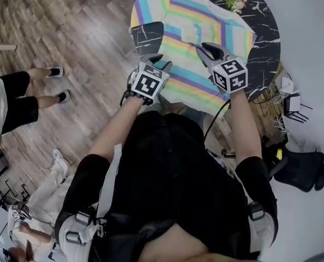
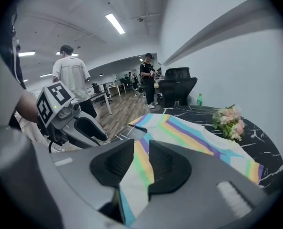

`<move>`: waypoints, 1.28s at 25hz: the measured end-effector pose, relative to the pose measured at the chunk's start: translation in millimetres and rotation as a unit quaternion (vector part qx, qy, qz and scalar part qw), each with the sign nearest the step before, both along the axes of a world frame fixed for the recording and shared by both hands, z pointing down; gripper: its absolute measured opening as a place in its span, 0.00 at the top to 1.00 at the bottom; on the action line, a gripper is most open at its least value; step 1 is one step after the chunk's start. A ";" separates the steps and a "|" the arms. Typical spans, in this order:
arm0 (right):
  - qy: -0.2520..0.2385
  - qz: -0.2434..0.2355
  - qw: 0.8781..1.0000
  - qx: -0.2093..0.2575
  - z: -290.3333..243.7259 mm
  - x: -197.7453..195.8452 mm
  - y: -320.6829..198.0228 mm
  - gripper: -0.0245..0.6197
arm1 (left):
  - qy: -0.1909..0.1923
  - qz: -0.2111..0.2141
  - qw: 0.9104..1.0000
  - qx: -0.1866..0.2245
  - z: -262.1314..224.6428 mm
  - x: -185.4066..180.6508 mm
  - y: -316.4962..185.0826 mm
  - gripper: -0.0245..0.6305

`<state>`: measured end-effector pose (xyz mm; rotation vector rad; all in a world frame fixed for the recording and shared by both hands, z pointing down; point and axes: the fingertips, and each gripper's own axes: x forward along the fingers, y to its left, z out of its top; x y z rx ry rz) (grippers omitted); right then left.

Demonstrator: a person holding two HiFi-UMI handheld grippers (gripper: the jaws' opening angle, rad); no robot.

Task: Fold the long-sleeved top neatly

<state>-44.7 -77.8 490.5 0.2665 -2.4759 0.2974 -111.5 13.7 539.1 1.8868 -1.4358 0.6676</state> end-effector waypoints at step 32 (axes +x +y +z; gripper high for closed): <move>0.011 -0.027 0.995 -0.097 62.5 -106.8 40.1 0.80 | -0.010 -0.128 0.988 -0.087 211.5 -214.7 -11.7 0.62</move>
